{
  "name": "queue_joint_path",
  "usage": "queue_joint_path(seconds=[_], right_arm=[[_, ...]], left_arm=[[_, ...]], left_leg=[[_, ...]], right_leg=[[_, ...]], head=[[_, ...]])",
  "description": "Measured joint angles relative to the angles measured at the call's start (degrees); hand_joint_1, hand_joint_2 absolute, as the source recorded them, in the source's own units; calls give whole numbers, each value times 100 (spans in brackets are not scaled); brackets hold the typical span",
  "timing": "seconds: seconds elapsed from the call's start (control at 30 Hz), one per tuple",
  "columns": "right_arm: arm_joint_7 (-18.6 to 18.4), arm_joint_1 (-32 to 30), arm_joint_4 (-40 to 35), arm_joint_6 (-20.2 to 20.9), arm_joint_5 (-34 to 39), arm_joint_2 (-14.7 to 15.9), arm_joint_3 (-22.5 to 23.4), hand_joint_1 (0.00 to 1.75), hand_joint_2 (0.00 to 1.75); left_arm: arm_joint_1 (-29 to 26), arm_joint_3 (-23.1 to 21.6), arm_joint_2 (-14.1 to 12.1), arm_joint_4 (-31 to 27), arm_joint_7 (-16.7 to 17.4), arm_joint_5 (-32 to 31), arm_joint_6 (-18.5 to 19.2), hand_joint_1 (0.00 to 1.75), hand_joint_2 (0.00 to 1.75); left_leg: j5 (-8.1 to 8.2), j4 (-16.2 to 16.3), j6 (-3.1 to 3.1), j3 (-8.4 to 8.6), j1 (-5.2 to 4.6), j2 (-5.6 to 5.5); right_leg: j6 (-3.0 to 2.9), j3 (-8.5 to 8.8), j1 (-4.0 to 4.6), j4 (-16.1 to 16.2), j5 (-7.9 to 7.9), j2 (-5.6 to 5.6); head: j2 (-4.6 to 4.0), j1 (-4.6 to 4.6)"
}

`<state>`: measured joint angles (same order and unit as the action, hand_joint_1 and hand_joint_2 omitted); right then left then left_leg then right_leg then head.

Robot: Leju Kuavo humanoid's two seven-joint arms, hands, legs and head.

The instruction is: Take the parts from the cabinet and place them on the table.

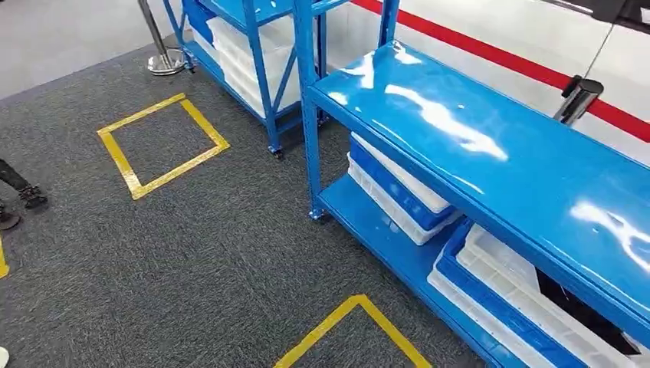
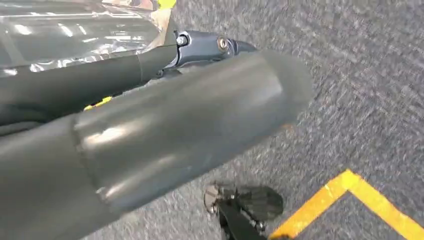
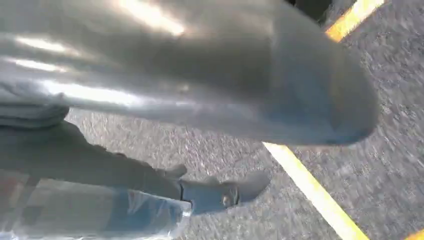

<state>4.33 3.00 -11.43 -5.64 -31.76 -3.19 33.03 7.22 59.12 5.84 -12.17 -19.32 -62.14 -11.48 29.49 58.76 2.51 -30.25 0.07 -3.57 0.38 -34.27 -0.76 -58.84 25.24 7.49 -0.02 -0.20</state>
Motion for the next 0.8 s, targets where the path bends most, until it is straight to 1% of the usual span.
queue_joint_path(seconds=[0.03,0.07,0.1,0.13,0.17,0.2,0.23,0.27,0.3,0.33,0.37,0.4,0.43,0.47,0.5,0.53,0.57,0.6,0.63,0.67,0.7,0.73,0.77,0.8], right_arm=[[0,-18,0,0,0,-7,0,0,0],[0,-29,0,0,0,4,2,0,0],[0,-26,0,0,0,7,2,0,0],[-2,-8,2,-2,-2,7,2,0,0],[0,12,2,-2,-2,7,2,0,0],[-2,18,2,-2,-2,7,2,0,0],[0,16,2,-4,-2,7,2,0,0],[0,-2,2,-4,-2,11,2,0,0],[-2,-19,2,-7,-2,22,2,0,0],[-2,-27,2,-9,-4,31,2,0,0],[0,-24,2,-11,-7,39,2,0,0],[0,-7,2,-11,-13,33,2,0,0],[2,9,0,-11,-18,17,2,0,0],[7,21,0,-13,-20,22,2,0,0],[4,-5,0,-13,-20,35,2,0,0],[4,-17,0,-15,-22,39,2,0,0],[4,-12,0,-15,-24,44,2,0,0],[4,-20,0,-16,-31,44,2,0,0],[4,-12,0,-20,-35,48,2,0,0],[4,0,0,-20,-37,46,2,0,0],[4,6,0,-20,-37,44,2,0,0],[4,2,0,-20,-37,39,2,0,0],[4,-4,0,-20,-37,39,2,0,0],[4,-15,0,-20,-37,42,2,0,0]], left_arm=[[9,-4,0,0,0,4,0,0,0],[12,-13,13,0,-2,4,0,0,0],[12,-17,17,0,-2,4,0,0,0],[5,-17,17,0,-2,4,0,0,0],[-11,-17,17,0,0,9,-4,0,0],[-29,-17,20,0,2,9,-4,0,0],[-31,-17,20,0,2,9,-4,0,0],[-30,-17,22,0,4,11,-4,0,0],[-29,-17,28,0,4,13,-4,0,0],[-30,-17,39,0,4,18,-2,0,0],[-29,-17,44,2,4,18,0,0,0],[-26,-17,39,-2,2,17,0,0,0],[-28,-15,28,-2,-4,26,0,0,0],[-24,-15,28,-2,-7,26,0,0,0],[-10,-15,33,-2,-9,33,2,0,0],[7,-15,42,0,-11,33,4,0,0],[10,-17,50,0,-11,35,7,0,0],[15,-15,52,0,-11,39,7,0,0],[12,-17,52,0,-13,48,7,0,0],[0,-15,52,0,-13,70,4,0,0],[-22,-15,48,0,-11,79,4,0,0],[-36,-15,46,0,-7,79,2,0,0],[-44,-13,48,0,-7,85,2,0,0],[-46,-13,50,0,-7,85,2,0,0]], left_leg=[[-30,-41,35,13,-10,62],[-143,-217,59,71,70,164],[-185,-308,53,109,47,222],[-211,-314,82,102,45,305],[-213,-313,74,82,36,403],[-212,-312,73,80,34,504],[-209,-308,69,66,34,594],[-209,-305,67,64,39,678],[-198,-302,45,64,52,760],[-185,-286,13,68,65,830],[-155,-245,-35,73,89,899],[-114,-182,-102,71,60,967],[-70,-150,-165,48,44,1020],[-62,-146,-211,66,43,1062],[-69,-147,-235,91,62,1104],[-91,-173,-274,121,75,1165],[-38,-154,-321,122,97,1208],[84,-27,-358,101,140,912],[312,272,-357,-28,151,619],[562,706,-359,-225,150,473],[798,1228,-365,-476,147,396],[907,1597,-358,-669,146,375],[874,1707,-335,-745,143,364],[714,1563,-301,-700,139,355]], right_leg=[[42,-5,4,37,-27,56],[52,-32,64,3,-37,-8],[35,-136,68,-143,65,-339],[1,-286,70,-445,246,-516],[-19,-486,50,-872,442,-601],[-13,-659,24,-1248,589,-641],[21,-781,1,-1531,680,-664],[82,-768,-27,-1559,659,-684],[175,-593,-65,-1286,541,-714],[263,-328,-100,-836,380,-778],[344,0,-133,-270,209,-914],[320,153,-141,52,219,-1173],[285,178,-72,26,192,-1173],[181,140,-94,-4,182,-1081],[156,115,-70,-7,181,-1027],[109,61,-42,-7,173,-964],[44,132,-107,21,149,-887],[21,120,-123,29,141,-826],[-25,113,-122,28,115,-784],[-53,95,-111,28,104,-724],[-71,72,-86,26,92,-635],[-91,53,-59,25,78,-556],[-108,44,-41,24,65,-480],[-110,44,-26,24,62,-400]], head=[[2,-7],[2,9],[0,5],[0,57],[2,63],[0,57],[0,61],[2,66],[2,59],[0,68],[0,61],[0,68],[0,77],[0,41],[0,33],[2,37],[0,42],[0,25],[0,-8],[0,-13],[0,-17],[2,-18],[2,-15],[2,-18]])
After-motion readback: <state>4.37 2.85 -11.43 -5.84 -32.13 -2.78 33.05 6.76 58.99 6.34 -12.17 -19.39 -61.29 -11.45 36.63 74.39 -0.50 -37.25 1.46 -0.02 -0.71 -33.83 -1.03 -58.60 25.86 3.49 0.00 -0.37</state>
